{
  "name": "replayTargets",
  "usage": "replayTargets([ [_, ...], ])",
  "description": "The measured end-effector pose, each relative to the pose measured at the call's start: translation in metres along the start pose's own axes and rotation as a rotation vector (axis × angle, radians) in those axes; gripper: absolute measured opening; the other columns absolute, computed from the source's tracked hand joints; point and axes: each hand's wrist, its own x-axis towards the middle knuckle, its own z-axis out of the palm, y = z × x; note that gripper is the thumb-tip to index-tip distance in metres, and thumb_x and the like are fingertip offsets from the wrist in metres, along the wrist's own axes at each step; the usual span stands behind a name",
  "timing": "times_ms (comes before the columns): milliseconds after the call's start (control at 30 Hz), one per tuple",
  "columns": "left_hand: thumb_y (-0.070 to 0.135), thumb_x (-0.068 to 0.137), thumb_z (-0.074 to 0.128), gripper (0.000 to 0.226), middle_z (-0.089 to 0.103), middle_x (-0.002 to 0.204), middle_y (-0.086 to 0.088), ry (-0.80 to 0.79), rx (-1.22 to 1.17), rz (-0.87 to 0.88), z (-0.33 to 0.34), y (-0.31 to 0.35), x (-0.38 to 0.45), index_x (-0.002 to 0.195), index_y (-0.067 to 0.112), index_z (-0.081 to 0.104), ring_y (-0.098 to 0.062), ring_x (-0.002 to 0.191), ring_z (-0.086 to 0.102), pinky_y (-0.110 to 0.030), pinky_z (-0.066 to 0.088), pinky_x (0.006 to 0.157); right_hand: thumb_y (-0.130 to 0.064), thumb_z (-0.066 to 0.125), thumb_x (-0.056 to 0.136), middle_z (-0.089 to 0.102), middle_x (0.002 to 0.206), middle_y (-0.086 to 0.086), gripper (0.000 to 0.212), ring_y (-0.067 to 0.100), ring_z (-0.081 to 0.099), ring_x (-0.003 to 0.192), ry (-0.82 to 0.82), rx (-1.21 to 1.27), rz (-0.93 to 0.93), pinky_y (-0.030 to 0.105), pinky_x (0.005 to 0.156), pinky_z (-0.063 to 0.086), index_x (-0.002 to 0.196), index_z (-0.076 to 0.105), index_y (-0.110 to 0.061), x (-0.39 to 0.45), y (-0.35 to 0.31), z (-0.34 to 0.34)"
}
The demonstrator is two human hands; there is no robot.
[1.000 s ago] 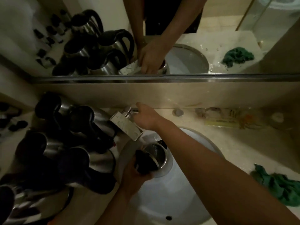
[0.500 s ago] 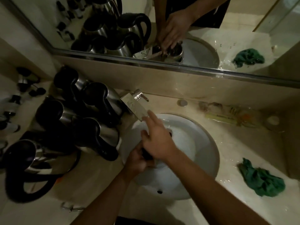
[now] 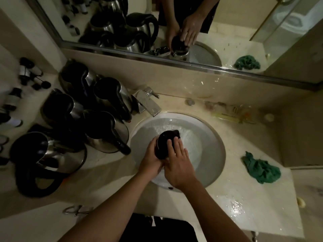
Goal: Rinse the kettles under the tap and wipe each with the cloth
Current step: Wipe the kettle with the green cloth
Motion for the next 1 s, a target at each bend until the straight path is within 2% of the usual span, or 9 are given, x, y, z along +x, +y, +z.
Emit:
replayTargets([
  [67, 0.026, 0.074, 0.082, 0.095, 0.049, 0.141, 0.021, 0.003, -0.02, -0.043, 0.001, -0.006, 0.006, 0.119, 0.085, 0.023, -0.018, 0.137, 0.048, -0.046, 0.048, 0.108, -0.027, 0.048, 0.103, -0.013, 0.176, 0.01, 0.084, 0.025, -0.018, 0.162, -0.055, 0.062, 0.028, 0.05, 0.133, 0.001, 0.169, -0.004, -0.02, 0.007, 0.001, -0.006],
  [133, 0.027, 0.074, 0.083, 0.1, 0.043, 0.153, 0.013, -0.005, 0.024, -0.051, -0.002, -0.002, 0.005, 0.125, 0.084, 0.018, -0.022, 0.141, 0.042, -0.05, 0.044, 0.111, -0.028, 0.056, 0.1, -0.008, 0.177, 0.008, 0.089, 0.025, -0.011, 0.163, -0.06, 0.107, 0.036, 0.051, 0.133, 0.007, 0.169, 0.001, -0.02, 0.004, -0.003, -0.014],
  [233, 0.028, 0.079, 0.082, 0.101, 0.04, 0.156, 0.012, -0.006, 0.168, -0.058, -0.009, 0.002, 0.002, 0.15, 0.057, 0.017, -0.021, 0.142, 0.04, -0.046, 0.04, 0.113, -0.027, 0.061, 0.099, -0.001, 0.177, 0.007, 0.089, 0.027, -0.002, 0.164, 0.061, 0.213, 0.087, 0.047, 0.132, 0.011, 0.169, 0.007, -0.023, 0.001, 0.0, -0.031],
  [300, 0.026, 0.08, 0.082, 0.09, 0.049, 0.147, 0.012, 0.035, 0.219, -0.007, -0.01, -0.002, 0.0, 0.151, 0.04, 0.028, -0.016, 0.134, 0.048, -0.039, 0.042, 0.109, -0.029, 0.06, 0.1, 0.0, 0.177, 0.008, 0.086, 0.028, 0.0, 0.164, 0.14, 0.207, 0.175, 0.047, 0.132, 0.012, 0.169, 0.008, -0.026, -0.002, 0.016, -0.045],
  [433, 0.026, 0.08, 0.08, 0.056, 0.067, 0.119, -0.01, 0.111, 0.314, -0.045, 0.002, -0.008, 0.0, 0.123, 0.013, 0.047, -0.033, 0.109, 0.066, -0.037, 0.05, 0.085, -0.034, 0.06, 0.097, 0.0, 0.177, 0.011, 0.088, 0.035, 0.007, 0.162, 0.254, 0.172, 0.549, 0.053, 0.131, 0.014, 0.168, 0.01, -0.026, -0.005, 0.082, -0.078],
  [633, 0.031, 0.085, 0.074, 0.024, 0.062, 0.066, -0.01, 0.13, 0.469, -0.116, 0.021, -0.01, 0.004, 0.078, 0.009, 0.067, -0.031, 0.07, 0.063, -0.032, 0.045, 0.058, -0.037, 0.05, 0.102, -0.011, 0.171, 0.03, 0.08, 0.044, -0.005, 0.161, 0.022, 0.149, 1.067, 0.057, 0.13, 0.01, 0.165, 0.013, -0.004, -0.007, 0.184, -0.099],
  [767, 0.024, 0.081, 0.077, 0.02, 0.063, 0.061, -0.01, 0.151, 0.379, -0.197, 0.025, -0.008, 0.008, 0.069, 0.013, 0.065, -0.032, 0.069, 0.065, -0.032, 0.044, 0.057, -0.03, 0.042, 0.107, -0.01, 0.171, 0.03, 0.071, 0.047, -0.005, 0.16, -0.037, 0.097, 1.115, 0.063, 0.127, 0.009, 0.165, 0.011, -0.006, -0.006, 0.233, -0.09],
  [900, 0.014, 0.077, 0.079, 0.012, 0.069, 0.068, -0.015, 0.138, 0.186, -0.314, 0.026, -0.005, 0.005, 0.075, 0.007, 0.07, -0.03, 0.067, 0.066, -0.033, 0.049, 0.061, -0.019, 0.054, 0.101, 0.027, 0.164, 0.031, 0.071, 0.048, 0.031, 0.15, -0.05, 0.081, 1.04, 0.057, 0.121, 0.035, 0.162, 0.02, -0.002, -0.006, 0.238, -0.056],
  [1000, 0.018, 0.061, 0.085, 0.029, 0.066, 0.062, -0.011, 0.127, 0.062, -0.388, 0.029, -0.001, -0.005, 0.084, 0.004, 0.074, -0.025, 0.06, 0.061, -0.034, 0.045, 0.059, -0.013, 0.058, 0.102, 0.052, 0.145, 0.022, 0.05, 0.037, 0.055, 0.132, 0.077, 0.058, 0.927, 0.047, 0.107, 0.052, 0.148, 0.04, -0.005, -0.011, 0.219, -0.049],
])
